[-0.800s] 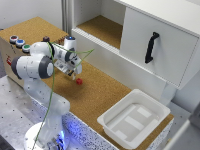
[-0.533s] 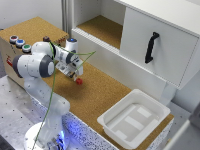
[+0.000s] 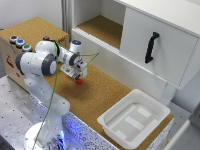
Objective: Slide the pink block towards the right
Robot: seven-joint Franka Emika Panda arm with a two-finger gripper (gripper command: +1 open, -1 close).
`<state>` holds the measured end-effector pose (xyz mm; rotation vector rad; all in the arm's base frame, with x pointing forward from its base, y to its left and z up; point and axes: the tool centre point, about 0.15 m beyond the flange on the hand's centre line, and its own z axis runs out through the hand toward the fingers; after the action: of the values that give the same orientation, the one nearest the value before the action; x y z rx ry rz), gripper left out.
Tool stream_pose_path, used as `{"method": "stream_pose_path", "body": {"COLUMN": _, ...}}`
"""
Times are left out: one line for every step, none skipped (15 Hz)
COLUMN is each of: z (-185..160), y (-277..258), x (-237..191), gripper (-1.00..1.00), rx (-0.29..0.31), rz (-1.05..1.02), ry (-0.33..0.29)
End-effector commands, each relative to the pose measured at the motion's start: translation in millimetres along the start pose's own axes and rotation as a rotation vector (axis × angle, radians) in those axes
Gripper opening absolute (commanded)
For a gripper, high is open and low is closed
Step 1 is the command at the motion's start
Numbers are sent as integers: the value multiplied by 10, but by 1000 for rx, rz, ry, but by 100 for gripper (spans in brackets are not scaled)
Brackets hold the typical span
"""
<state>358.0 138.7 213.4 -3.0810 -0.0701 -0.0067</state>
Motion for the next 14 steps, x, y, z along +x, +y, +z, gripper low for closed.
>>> {"method": "stream_pose_path", "body": {"z": 88, "y": 362, "x": 69, "gripper": -100, "rx": 4, "rz": 22, "ry": -33}}
{"method": "stream_pose_path", "body": {"z": 82, "y": 408, "x": 67, "gripper": -100, "rx": 2, "rz": 28, "ry": -34}}
{"method": "stream_pose_path", "body": {"z": 83, "y": 454, "x": 59, "gripper": -100, "rx": -4, "rz": 35, "ry": -36}}
{"method": "stream_pose_path", "body": {"z": 83, "y": 497, "x": 50, "gripper": -100, "rx": -6, "rz": 43, "ry": -36}}
{"method": "stream_pose_path", "body": {"z": 88, "y": 545, "x": 42, "gripper": -100, "rx": -9, "rz": 52, "ry": -37}}
{"method": "stream_pose_path", "body": {"z": 77, "y": 601, "x": 37, "gripper": -100, "rx": -11, "rz": 63, "ry": -34}}
{"method": "stream_pose_path", "body": {"z": 57, "y": 663, "x": 32, "gripper": -100, "rx": -11, "rz": 78, "ry": -29}}
{"method": "stream_pose_path", "body": {"z": 42, "y": 718, "x": 26, "gripper": -100, "rx": -11, "rz": 90, "ry": -28}}
{"method": "stream_pose_path", "body": {"z": 28, "y": 772, "x": 21, "gripper": -100, "rx": -12, "rz": 100, "ry": -25}}
{"method": "stream_pose_path", "body": {"z": 23, "y": 822, "x": 10, "gripper": -100, "rx": -17, "rz": 105, "ry": -26}}
{"method": "stream_pose_path", "body": {"z": 25, "y": 860, "x": 7, "gripper": -100, "rx": -19, "rz": 107, "ry": -28}}
{"method": "stream_pose_path", "body": {"z": 23, "y": 918, "x": 1, "gripper": -100, "rx": -25, "rz": 111, "ry": -31}}
{"method": "stream_pose_path", "body": {"z": 16, "y": 959, "x": -2, "gripper": -100, "rx": -28, "rz": 116, "ry": -30}}
{"method": "stream_pose_path", "body": {"z": 14, "y": 992, "x": -1, "gripper": -100, "rx": -29, "rz": 120, "ry": -31}}
